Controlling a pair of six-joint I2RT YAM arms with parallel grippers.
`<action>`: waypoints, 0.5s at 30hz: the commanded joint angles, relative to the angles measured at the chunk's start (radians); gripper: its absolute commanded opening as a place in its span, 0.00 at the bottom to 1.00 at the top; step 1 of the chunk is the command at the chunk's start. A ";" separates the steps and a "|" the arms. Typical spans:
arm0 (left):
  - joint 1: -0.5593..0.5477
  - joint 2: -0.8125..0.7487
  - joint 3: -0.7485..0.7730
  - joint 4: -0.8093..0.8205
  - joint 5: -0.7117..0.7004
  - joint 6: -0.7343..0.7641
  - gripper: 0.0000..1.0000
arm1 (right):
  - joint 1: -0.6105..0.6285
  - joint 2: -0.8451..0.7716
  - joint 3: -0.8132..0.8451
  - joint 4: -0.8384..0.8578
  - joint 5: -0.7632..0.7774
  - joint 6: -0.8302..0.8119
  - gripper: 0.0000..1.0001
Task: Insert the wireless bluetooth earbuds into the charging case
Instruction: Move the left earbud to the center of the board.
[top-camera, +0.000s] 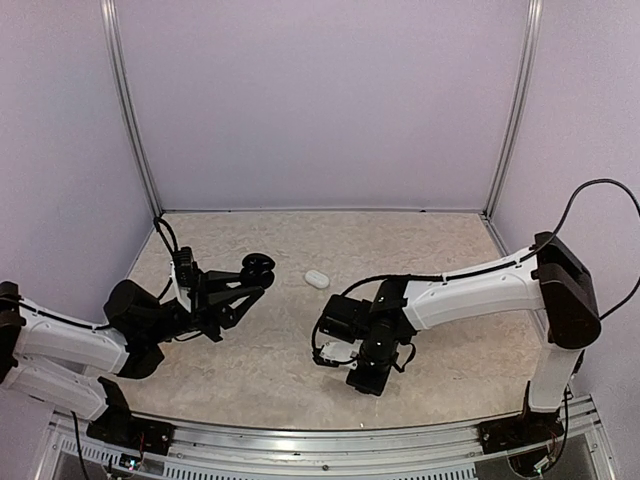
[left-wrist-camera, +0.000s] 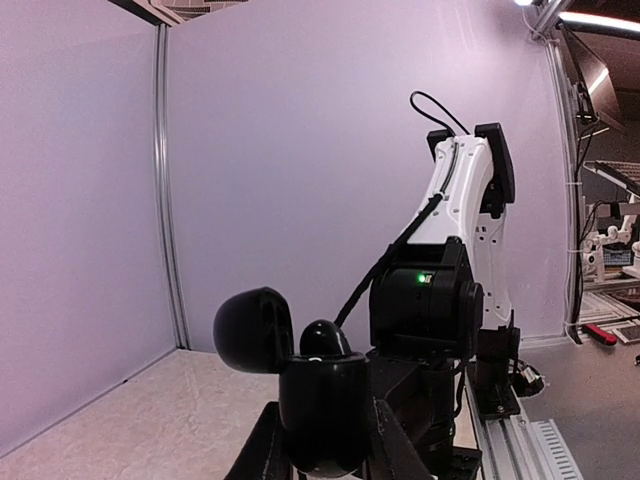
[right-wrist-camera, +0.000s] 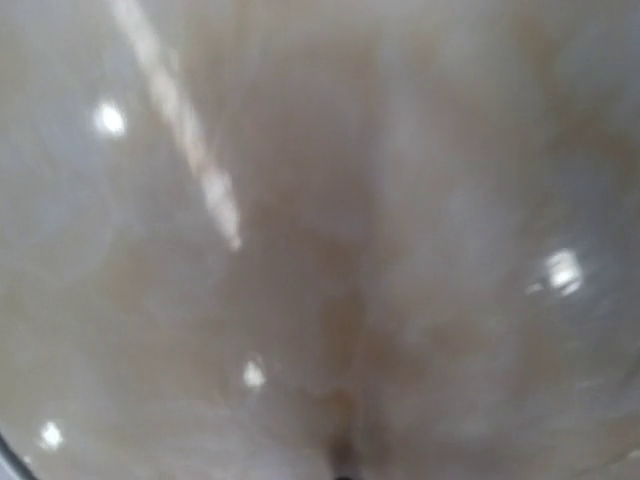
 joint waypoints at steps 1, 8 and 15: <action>0.017 0.014 0.005 0.031 0.008 -0.005 0.06 | 0.025 0.056 0.048 -0.123 -0.009 0.018 0.07; 0.032 0.039 -0.014 0.082 0.016 -0.030 0.06 | 0.048 0.122 0.116 -0.207 0.025 0.023 0.20; 0.041 0.048 -0.024 0.101 0.025 -0.039 0.06 | 0.071 0.190 0.211 -0.298 0.085 0.020 0.23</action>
